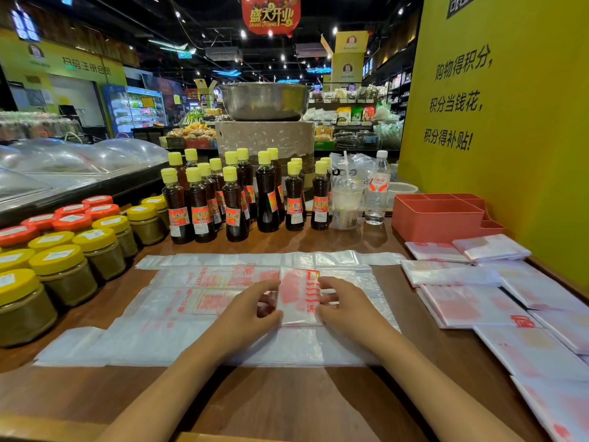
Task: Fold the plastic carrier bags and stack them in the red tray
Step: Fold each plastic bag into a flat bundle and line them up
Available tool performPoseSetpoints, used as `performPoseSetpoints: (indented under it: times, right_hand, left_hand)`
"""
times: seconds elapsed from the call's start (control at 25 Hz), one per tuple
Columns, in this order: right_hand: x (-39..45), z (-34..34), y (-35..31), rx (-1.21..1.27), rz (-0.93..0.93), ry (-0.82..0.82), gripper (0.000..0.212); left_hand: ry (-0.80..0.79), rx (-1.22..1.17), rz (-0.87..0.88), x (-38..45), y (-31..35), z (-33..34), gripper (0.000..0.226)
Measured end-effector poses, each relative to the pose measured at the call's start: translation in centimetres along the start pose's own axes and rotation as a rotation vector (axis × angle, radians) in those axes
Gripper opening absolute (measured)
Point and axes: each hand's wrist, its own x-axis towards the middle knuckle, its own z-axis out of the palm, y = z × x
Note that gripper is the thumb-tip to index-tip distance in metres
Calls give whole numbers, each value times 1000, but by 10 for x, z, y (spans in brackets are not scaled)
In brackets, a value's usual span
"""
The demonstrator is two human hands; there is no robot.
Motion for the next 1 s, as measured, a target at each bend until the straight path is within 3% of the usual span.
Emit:
performPoseSetpoints:
  times: [0.2,0.4,0.48,0.56,0.68,0.84,1.0]
  right_hand:
    - [-1,-5,-3,45,27,43,30]
    - [-7,1,-10,-160,-72,8,33]
    - [-8,7,-9,-238,-109,-55,22]
    - [-9,11,-7,-320,-139,-126,29]
    - [-9,13,-1,-492,-138,-202,62]
    - [-12,17,0,-669,-153,-261,63]
    - [-13,15,-3,-740,-122,-325,62]
  left_hand:
    - [130,-129,-4,1,0,0,18]
    - [43,16,7,0,-3,3,23]
    - [10,15,20,0,-2,3,29]
    - [-13,28,38,0,0,2,35]
    - [-90,161,46,-1,-1,2,46]
    - [-287,542,115,0,-3,8,55]
    - [-384,606,93,0,0,4,53]
